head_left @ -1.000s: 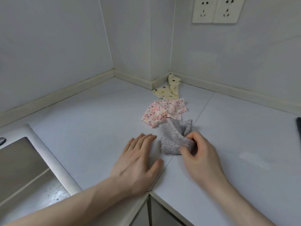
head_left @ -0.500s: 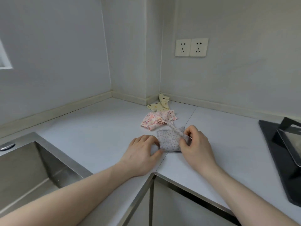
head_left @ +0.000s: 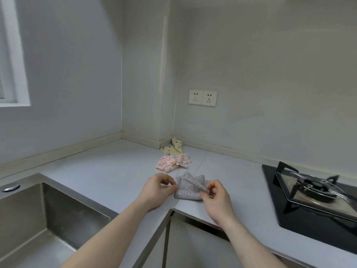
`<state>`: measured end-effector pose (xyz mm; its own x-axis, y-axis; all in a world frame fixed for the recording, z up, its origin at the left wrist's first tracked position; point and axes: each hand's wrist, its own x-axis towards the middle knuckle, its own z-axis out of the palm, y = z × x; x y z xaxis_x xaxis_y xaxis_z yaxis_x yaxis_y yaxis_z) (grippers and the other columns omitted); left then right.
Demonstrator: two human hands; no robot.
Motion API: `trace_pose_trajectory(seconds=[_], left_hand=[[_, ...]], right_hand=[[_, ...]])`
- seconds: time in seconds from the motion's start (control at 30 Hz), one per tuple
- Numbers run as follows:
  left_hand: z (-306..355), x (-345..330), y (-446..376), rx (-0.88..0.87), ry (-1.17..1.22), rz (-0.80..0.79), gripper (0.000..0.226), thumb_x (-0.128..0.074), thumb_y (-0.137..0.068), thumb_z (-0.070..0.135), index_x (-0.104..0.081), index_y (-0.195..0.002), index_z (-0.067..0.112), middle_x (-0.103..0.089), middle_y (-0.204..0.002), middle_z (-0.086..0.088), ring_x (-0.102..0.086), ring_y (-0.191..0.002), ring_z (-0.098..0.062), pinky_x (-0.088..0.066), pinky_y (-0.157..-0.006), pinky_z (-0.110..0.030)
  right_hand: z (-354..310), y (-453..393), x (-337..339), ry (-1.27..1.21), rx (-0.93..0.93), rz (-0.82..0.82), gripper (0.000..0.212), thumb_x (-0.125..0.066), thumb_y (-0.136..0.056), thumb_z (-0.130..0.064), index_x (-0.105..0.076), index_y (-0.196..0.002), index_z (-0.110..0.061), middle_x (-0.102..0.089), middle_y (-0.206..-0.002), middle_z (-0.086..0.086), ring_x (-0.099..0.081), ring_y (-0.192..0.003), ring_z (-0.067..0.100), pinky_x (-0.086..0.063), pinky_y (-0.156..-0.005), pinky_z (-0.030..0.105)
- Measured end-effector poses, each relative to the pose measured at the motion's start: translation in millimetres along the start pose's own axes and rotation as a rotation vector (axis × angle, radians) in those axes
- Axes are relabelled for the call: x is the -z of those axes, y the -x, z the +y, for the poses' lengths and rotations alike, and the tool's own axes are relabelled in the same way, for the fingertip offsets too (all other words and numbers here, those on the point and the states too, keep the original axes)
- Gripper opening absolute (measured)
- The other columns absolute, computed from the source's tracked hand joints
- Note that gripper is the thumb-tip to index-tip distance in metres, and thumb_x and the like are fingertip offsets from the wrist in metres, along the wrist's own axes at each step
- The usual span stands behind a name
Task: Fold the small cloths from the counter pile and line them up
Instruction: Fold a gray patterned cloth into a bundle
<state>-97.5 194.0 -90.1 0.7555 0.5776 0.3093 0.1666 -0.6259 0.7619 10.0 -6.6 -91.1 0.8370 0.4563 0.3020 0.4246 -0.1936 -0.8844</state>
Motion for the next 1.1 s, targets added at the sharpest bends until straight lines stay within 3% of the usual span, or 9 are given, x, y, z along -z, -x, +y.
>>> trace_pose_trajectory(seconds=[0.17,0.3,0.37,0.5,0.67,0.8,0.93,1.03,1.1], left_hand=[[1,-1,-5,-0.002,0.008,-0.015,0.039,-0.069,-0.079,0.069,-0.073,-0.100,0.035,-0.072,-0.101,0.017,-0.066,-0.095,-0.001,-0.057,-0.088,-0.032],[1,-8,-9,-0.105,-0.371,-0.053,0.061,-0.051,-0.083,0.079,-0.071,-0.120,0.036,-0.066,-0.125,0.017,-0.058,-0.118,-0.011,-0.045,-0.104,-0.039],[1,-13,-6,-0.200,-0.467,-0.052,0.055,-0.050,-0.087,0.076,-0.072,-0.118,0.036,-0.066,-0.124,0.016,-0.056,-0.118,-0.012,-0.042,-0.102,-0.039],[-1,-19,-4,-0.342,-0.393,-0.010,0.035,-0.062,-0.088,0.067,-0.077,-0.102,0.038,-0.070,-0.108,0.021,-0.059,-0.107,-0.008,-0.044,-0.095,-0.035],[0,-14,-6,-0.389,-0.261,0.002,0.014,-0.072,-0.087,0.052,-0.076,-0.088,0.038,-0.069,-0.095,0.026,-0.059,-0.094,0.002,-0.052,-0.091,-0.031],[3,-13,-5,-0.345,-0.157,0.128,0.004,-0.072,-0.093,0.040,-0.074,-0.091,0.038,-0.067,-0.094,0.027,-0.059,-0.092,0.005,-0.053,-0.084,-0.027],[6,-13,-4,-0.316,-0.077,0.241,0.006,-0.072,-0.094,0.032,-0.075,-0.089,0.035,-0.066,-0.092,0.024,-0.061,-0.085,0.002,-0.055,-0.074,-0.027],[7,-15,-3,-0.290,-0.125,0.167,0.008,-0.068,-0.094,0.044,-0.070,-0.100,0.038,-0.065,-0.098,0.026,-0.061,-0.087,0.003,-0.056,-0.077,-0.029],[5,-15,-3,-0.274,-0.167,0.097,0.026,-0.065,-0.093,0.051,-0.061,-0.117,0.044,-0.063,-0.107,0.027,-0.060,-0.092,0.003,-0.055,-0.081,-0.027]], right_hand=[[5,-9,2,-0.017,0.008,0.043,0.024,-0.066,-0.087,0.001,-0.054,-0.085,-0.020,-0.070,-0.081,0.003,-0.062,-0.073,0.017,-0.050,-0.069,0.027],[8,-13,0,-0.054,0.028,0.017,0.048,-0.049,-0.084,0.014,-0.065,-0.101,-0.028,-0.074,-0.098,-0.002,-0.070,-0.092,0.010,-0.055,-0.080,0.020],[9,-12,-1,-0.036,0.039,-0.008,0.055,-0.048,-0.084,0.015,-0.072,-0.101,-0.031,-0.074,-0.105,-0.009,-0.068,-0.100,0.003,-0.053,-0.087,0.015],[19,-18,0,-0.082,0.000,0.003,0.041,-0.053,-0.081,0.000,-0.081,-0.088,-0.028,-0.078,-0.100,-0.011,-0.069,-0.106,0.013,-0.055,-0.100,0.040],[17,-22,2,-0.216,-0.051,-0.013,0.028,-0.052,-0.089,-0.008,-0.078,-0.086,-0.016,-0.077,-0.092,0.006,-0.070,-0.102,0.033,-0.056,-0.095,0.058],[21,-25,4,-0.221,-0.052,0.082,0.035,-0.057,-0.077,-0.045,-0.072,-0.086,-0.014,-0.075,-0.087,0.006,-0.070,-0.097,0.036,-0.055,-0.091,0.061],[21,-23,6,-0.237,-0.024,0.142,0.018,-0.060,-0.095,-0.027,-0.070,-0.083,-0.018,-0.074,-0.086,0.003,-0.069,-0.097,0.033,-0.056,-0.093,0.058],[21,-24,5,-0.232,-0.010,0.128,0.021,-0.058,-0.099,-0.014,-0.073,-0.085,-0.020,-0.077,-0.087,-0.003,-0.071,-0.094,0.024,-0.057,-0.094,0.054],[21,-24,4,-0.218,-0.014,0.108,0.026,-0.056,-0.099,-0.011,-0.074,-0.085,-0.023,-0.077,-0.087,-0.004,-0.072,-0.094,0.021,-0.058,-0.093,0.054]])
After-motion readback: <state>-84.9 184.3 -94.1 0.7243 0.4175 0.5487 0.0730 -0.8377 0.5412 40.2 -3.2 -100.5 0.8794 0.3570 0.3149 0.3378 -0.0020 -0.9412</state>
